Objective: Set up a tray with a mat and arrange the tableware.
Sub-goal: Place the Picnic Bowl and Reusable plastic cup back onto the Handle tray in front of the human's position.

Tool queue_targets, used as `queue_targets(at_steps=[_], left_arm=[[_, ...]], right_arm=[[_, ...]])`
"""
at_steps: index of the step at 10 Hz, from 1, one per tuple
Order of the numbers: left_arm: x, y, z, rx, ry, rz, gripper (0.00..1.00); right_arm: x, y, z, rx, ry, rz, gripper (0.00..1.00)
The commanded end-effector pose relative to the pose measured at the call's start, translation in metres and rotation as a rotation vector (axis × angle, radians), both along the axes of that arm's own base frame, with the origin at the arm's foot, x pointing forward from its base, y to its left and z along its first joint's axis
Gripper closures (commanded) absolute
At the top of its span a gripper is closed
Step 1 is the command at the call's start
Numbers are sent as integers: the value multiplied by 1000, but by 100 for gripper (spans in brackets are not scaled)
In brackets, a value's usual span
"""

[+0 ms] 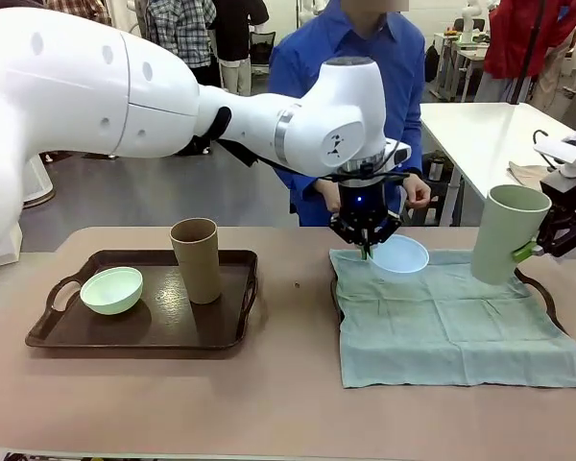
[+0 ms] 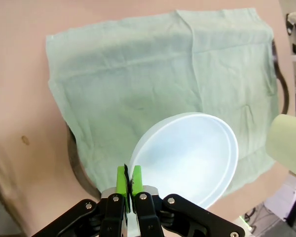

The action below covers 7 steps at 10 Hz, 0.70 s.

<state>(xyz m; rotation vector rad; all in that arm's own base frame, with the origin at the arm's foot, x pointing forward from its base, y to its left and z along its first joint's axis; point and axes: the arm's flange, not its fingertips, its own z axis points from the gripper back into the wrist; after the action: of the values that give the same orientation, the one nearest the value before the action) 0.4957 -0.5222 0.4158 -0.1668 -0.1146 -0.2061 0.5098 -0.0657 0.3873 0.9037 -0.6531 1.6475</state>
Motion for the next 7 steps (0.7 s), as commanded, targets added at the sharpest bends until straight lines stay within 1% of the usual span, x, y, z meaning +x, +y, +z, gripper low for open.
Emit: queue_targets(at_steps=[1, 3, 4, 7], left_arm=[[3, 1, -9, -20, -43, -15, 96], [5, 1, -20, -45, -62, -27, 96], [6, 1, -25, -47, -63, -28, 96], [12, -4, -41, -53, -50, -36, 96]], right_arm=[[10, -3, -9, 3, -32, 15, 16], [15, -5, -24, 5, -60, 10, 16], [19, -4, -33, 1, -58, 0, 16], [28, -5, -50, -7, -90, -22, 16]])
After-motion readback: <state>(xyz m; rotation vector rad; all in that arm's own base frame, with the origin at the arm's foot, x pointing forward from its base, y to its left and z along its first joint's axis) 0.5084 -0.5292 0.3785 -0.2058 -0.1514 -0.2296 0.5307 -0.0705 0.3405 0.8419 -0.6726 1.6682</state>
